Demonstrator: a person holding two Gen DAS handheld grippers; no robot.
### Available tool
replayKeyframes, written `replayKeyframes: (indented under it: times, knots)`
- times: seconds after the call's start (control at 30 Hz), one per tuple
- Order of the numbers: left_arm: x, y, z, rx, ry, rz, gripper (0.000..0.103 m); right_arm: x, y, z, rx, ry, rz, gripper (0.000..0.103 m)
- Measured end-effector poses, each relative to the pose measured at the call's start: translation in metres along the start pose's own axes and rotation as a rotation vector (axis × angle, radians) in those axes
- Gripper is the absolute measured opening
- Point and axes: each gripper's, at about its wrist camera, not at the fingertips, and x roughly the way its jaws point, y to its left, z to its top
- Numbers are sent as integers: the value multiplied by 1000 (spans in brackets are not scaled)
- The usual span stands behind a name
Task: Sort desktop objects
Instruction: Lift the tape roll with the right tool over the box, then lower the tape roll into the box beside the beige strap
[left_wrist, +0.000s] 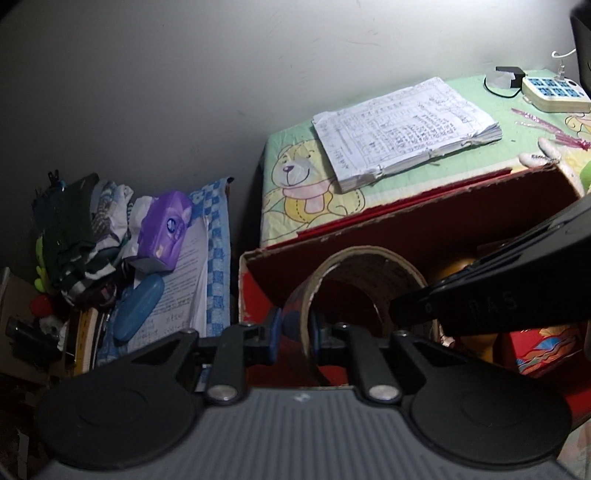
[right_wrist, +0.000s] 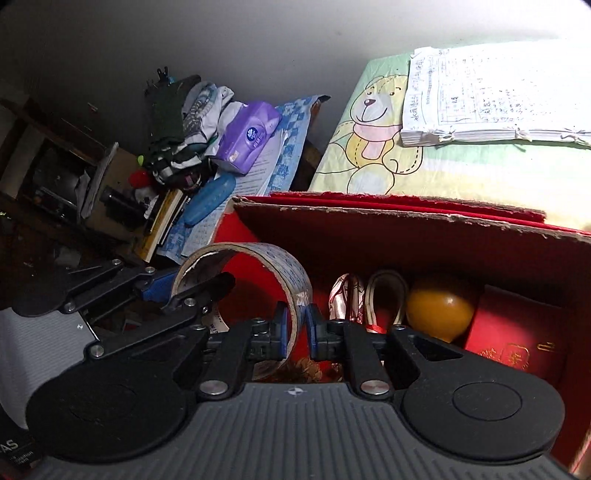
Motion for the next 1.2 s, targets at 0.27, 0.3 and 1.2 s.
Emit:
replayKeyframes:
  times: [0.27,0.3,1.2]
  knots:
    - [42,-11,-5,54,74,-13,16,42,-26,6,15,113,-6,12]
    - [45,-12,-6,55,84,-17,17,46,-28,7,22,121,-6,12]
    - [54,-11,-8,78,108,-47,32,51,-54,3,133,136,54,16]
